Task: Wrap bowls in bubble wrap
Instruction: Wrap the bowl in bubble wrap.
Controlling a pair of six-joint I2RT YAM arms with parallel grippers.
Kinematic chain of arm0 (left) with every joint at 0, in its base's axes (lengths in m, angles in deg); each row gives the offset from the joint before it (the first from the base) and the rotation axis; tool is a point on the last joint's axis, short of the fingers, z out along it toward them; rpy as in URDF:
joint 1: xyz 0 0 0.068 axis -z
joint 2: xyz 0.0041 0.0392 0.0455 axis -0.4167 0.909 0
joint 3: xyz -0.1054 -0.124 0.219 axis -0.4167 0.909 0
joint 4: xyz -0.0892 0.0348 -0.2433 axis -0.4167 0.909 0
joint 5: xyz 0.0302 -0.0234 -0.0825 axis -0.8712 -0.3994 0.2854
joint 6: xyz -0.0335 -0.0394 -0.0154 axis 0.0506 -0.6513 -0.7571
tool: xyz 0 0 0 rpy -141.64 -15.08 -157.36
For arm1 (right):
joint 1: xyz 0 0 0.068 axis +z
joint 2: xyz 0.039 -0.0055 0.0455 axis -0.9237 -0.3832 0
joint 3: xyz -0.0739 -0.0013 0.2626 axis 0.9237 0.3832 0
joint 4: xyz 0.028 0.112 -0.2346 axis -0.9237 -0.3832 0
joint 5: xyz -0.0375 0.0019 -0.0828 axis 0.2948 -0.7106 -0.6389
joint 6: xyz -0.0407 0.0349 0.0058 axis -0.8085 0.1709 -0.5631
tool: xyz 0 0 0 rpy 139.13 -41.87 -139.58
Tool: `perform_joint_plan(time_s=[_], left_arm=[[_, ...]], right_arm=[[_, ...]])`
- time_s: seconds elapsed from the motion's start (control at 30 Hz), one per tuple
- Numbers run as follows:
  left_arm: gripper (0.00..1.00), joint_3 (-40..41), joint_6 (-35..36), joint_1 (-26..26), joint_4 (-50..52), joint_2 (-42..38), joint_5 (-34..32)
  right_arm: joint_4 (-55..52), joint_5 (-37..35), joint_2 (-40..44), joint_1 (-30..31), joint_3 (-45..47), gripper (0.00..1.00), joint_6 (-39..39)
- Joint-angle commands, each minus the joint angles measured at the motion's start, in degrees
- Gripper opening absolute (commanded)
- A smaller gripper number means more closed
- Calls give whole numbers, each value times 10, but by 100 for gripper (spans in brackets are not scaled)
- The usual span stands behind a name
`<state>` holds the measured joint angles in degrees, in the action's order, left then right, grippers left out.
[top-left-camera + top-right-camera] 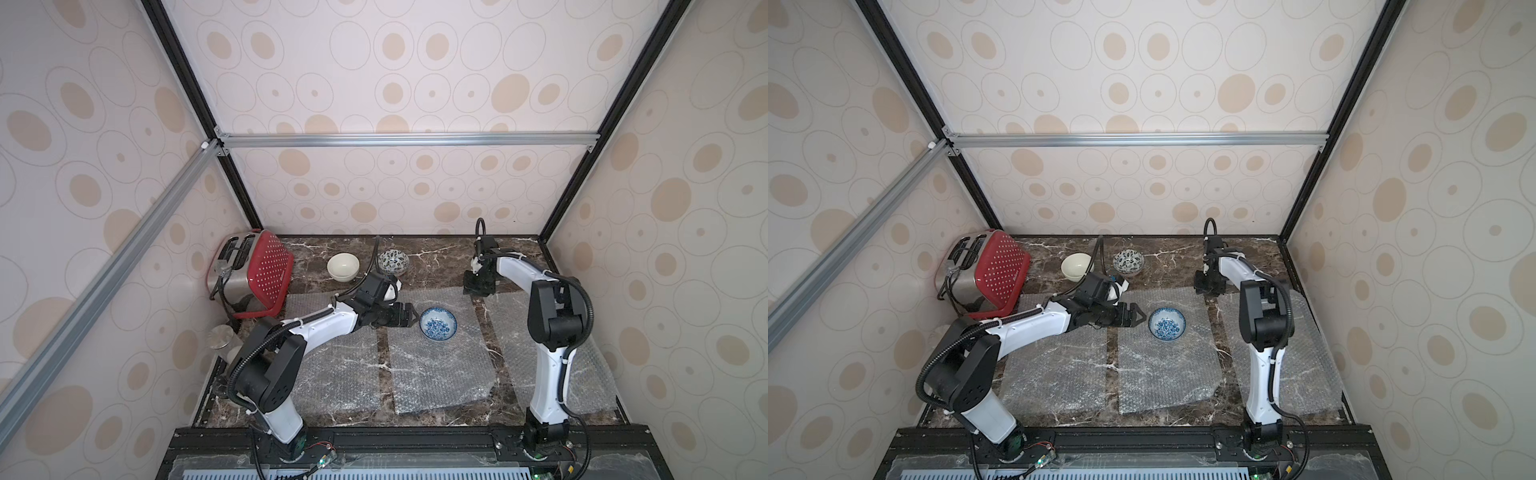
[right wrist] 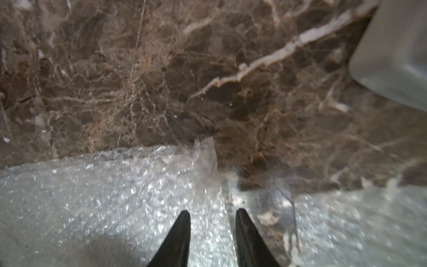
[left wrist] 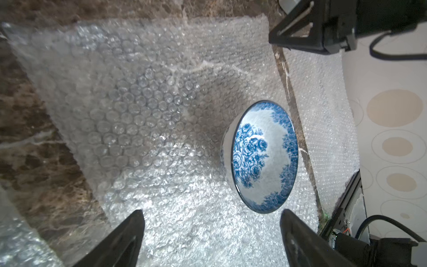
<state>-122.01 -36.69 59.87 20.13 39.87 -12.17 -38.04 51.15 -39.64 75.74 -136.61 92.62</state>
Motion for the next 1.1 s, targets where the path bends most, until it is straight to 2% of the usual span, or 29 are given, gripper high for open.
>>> perform_joint_plan(time_s=[0.0,0.27,0.37,0.47,0.57,0.67,1.07], left_arm=[[89,-10,-6,23,-15,-5,6],[83,-18,-16,44,-16,13,4],[81,-20,-18,45,-16,15,3],[77,-19,-25,45,-23,21,3],[73,-17,-35,49,-39,33,12],[70,-21,-36,55,-42,46,16],[68,-26,-33,59,-43,70,11]], right_arm=[[-19,17,-18,-6,-24,36,-10],[7,58,-39,-17,-28,34,-44],[-8,71,-54,-17,-43,29,-55],[2,96,-45,-17,-32,19,-53],[13,114,-24,-16,-18,11,-48],[19,123,9,-17,-2,8,-42],[39,154,163,-15,96,7,-38]])
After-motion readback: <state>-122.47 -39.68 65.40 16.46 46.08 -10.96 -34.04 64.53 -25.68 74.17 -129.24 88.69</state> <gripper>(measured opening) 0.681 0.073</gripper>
